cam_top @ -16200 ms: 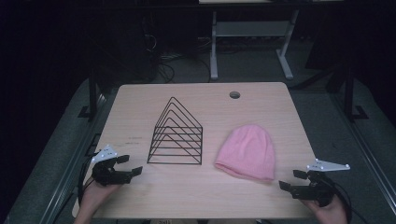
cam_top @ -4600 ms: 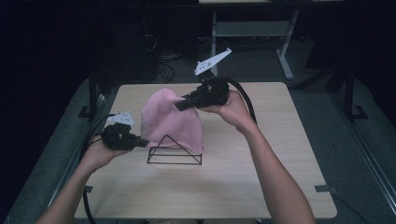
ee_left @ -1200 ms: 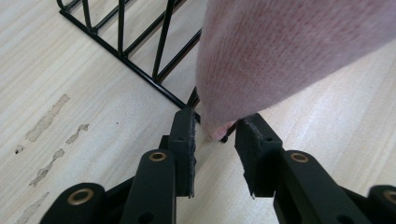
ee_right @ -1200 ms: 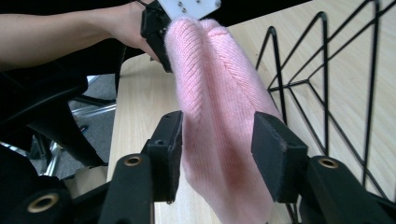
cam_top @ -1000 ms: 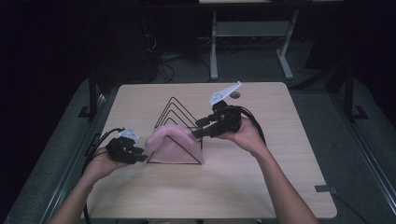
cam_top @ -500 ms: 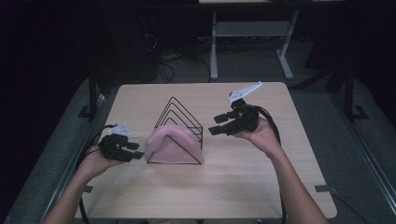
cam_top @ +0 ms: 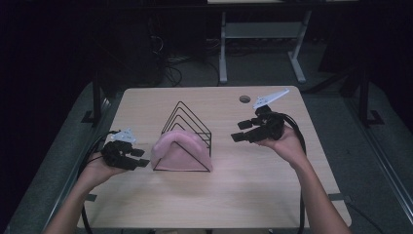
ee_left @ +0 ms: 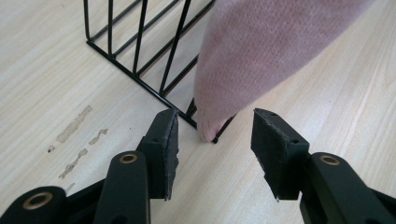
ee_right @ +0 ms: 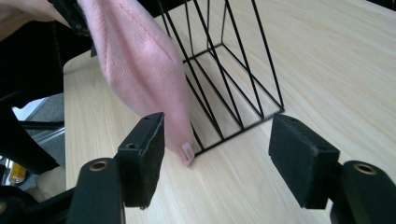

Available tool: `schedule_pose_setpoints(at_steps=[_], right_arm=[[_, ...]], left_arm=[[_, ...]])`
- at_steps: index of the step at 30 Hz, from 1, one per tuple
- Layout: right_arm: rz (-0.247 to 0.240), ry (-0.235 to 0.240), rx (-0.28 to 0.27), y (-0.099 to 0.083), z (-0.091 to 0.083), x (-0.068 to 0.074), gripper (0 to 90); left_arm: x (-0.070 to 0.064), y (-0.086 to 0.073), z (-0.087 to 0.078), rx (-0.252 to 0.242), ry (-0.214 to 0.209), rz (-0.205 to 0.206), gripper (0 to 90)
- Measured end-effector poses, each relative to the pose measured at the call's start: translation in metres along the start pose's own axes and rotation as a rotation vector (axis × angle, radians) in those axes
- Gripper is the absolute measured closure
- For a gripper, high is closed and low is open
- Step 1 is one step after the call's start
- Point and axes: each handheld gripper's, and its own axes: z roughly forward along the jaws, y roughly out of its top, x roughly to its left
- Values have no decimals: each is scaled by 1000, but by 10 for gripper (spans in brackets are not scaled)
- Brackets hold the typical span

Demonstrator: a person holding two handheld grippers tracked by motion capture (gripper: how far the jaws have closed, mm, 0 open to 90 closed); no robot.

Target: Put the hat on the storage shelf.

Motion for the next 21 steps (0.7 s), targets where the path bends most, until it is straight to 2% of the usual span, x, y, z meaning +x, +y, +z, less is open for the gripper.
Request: schedule_pose_setpoints(at_steps=[10, 15, 21], right_arm=[[41, -37, -5, -22, -19, -10, 343], [75, -57, -2, -36, -27, -14, 331], [86, -98, -5, -52, -37, -16, 331]], left_arm=[[0, -1, -4, 9, 6, 5, 484], [-1, -1, -5, 2, 1, -9, 445], [-2, -2, -4, 4, -9, -19, 403]])
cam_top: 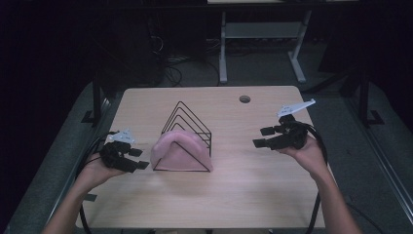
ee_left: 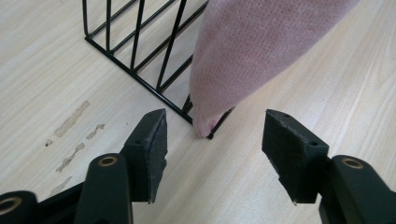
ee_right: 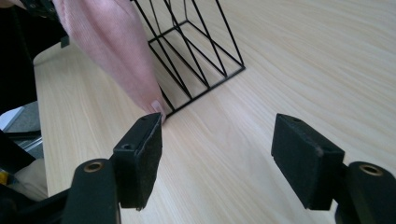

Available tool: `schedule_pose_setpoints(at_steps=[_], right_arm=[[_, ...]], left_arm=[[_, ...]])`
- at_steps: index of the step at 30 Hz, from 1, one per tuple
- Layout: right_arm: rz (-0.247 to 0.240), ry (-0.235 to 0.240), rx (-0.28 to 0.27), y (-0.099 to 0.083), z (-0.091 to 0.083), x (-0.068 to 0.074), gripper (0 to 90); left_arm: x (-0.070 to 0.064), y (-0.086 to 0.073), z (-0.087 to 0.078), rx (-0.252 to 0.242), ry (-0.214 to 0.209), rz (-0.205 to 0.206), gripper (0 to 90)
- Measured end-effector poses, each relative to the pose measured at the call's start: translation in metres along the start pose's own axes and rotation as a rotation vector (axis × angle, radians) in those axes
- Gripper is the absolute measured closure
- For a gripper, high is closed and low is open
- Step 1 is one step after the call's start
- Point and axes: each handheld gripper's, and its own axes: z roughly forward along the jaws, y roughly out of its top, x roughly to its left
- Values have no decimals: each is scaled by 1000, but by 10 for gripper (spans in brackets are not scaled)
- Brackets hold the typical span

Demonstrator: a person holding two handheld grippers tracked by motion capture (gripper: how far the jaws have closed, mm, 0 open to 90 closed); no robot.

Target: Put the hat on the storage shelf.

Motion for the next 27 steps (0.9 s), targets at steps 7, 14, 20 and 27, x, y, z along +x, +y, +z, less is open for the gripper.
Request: schedule_pose_setpoints(at_steps=[7, 14, 20, 27], right_arm=[[34, -19, -7, -21, -13, -7, 326], [73, -42, -4, -46, -23, -14, 319], [96, -62, 3, -64, -31, -17, 316], [122, -78, -1, -84, -37, -19, 309]], left_arm=[[-1, -2, -1, -5, 4, -9, 371], [-3, -4, -1, -3, 12, -15, 334], [-6, -5, 1, 1, 16, -13, 302], [-7, -8, 5, 5, 16, -12, 290]])
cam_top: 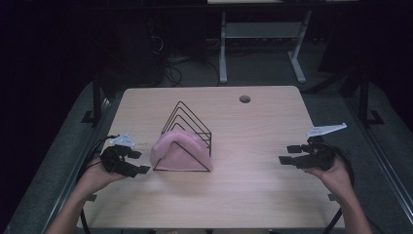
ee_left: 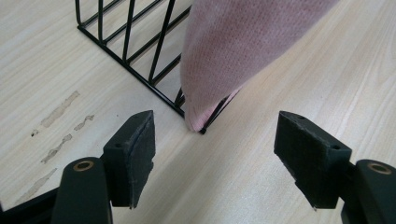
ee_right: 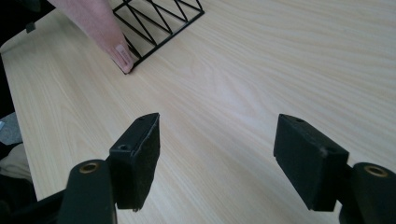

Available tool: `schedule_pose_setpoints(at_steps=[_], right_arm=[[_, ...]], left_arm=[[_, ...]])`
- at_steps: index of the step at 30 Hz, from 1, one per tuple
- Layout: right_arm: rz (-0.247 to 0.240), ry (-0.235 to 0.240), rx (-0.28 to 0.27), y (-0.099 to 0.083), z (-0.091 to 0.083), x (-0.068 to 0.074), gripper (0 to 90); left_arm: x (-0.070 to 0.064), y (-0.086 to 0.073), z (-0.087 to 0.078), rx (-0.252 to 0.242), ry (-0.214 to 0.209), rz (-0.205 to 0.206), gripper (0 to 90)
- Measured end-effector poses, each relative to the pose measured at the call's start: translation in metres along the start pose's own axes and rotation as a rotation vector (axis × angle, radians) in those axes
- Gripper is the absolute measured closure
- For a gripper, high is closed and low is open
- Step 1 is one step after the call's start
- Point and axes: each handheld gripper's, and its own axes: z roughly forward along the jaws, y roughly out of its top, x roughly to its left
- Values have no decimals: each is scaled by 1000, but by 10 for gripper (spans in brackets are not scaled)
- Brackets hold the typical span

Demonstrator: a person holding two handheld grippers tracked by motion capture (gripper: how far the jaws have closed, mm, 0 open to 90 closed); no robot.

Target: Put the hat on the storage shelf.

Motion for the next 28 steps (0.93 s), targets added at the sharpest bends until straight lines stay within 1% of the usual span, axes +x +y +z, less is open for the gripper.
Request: schedule_pose_setpoints(at_steps=[2, 3, 4, 5, 6, 7, 10, 12, 13, 14, 15, 16, 17, 18, 19, 21, 22, 23, 24, 25, 26, 27, 28], right_arm=[[7, -3, 2, -6, -1, -1, 308], [12, -4, 5, -9, -2, -1, 308], [13, -6, 5, -11, -2, -2, 303], [13, -6, 5, -11, -2, -2, 303], [29, -12, 9, -17, -3, -3, 298], [29, -14, 13, -19, -3, -3, 298], [43, -13, 18, -26, -4, -4, 296], [43, -15, 13, -33, -5, -3, 297], [46, -16, 14, -36, -5, -3, 297], [49, -17, 13, -39, -5, -3, 298], [55, -17, 14, -41, -5, -2, 298], [55, -19, 11, -45, -6, -2, 298], [55, -19, 11, -45, -6, -2, 298], [59, -24, 8, -51, -6, 0, 295], [65, -22, 10, -53, -6, 1, 291], [60, -28, 8, -57, -5, 6, 283], [60, -42, 10, -59, -4, 11, 273], [48, -39, 14, -59, -1, 16, 260], [35, -23, 15, -60, 1, 22, 260], [31, -18, 15, -61, 2, 27, 260], [10, -15, 8, -62, 5, 34, 260], [7, -10, 5, -63, 6, 38, 259], [-6, -7, -6, -65, 9, 42, 259]], left_arm=[[-1, -1, 1, -4, 0, -3, 289], [-2, -1, 2, -13, -2, -17, 289], [-1, -1, 2, -3, -2, -9, 289], [-1, -1, 2, -3, -2, -9, 289], [-3, -2, 3, -1, -2, -9, 290], [-4, -1, 3, 1, -2, -5, 290], [-7, -2, 4, -5, 3, -10, 289], [-8, -2, 5, -3, 5, -5, 293], [-10, -3, 6, -15, 10, -20, 296], [-11, -3, 6, -6, 12, -9, 296], [-14, -4, 6, -17, 15, -19, 295], [-15, -5, 5, -16, 22, -7, 295], [-15, -5, 5, -16, 22, -7, 295], [-19, -7, 5, -30, 23, -15, 295], [-20, -9, 5, -39, 26, -18, 295], [-24, -12, 7, -50, 26, -30, 295], [-25, -13, 8, -47, 25, -38, 295], [-27, -14, 10, -41, 26, -35, 295], [-28, -14, 12, -39, 27, -37, 295], [-30, -15, 13, -36, 29, -34, 295], [-31, -16, 14, -38, 27, -32, 294], [-33, -17, 15, -52, 21, -40, 294], [-33, -17, 15, -52, 21, -40, 293]])
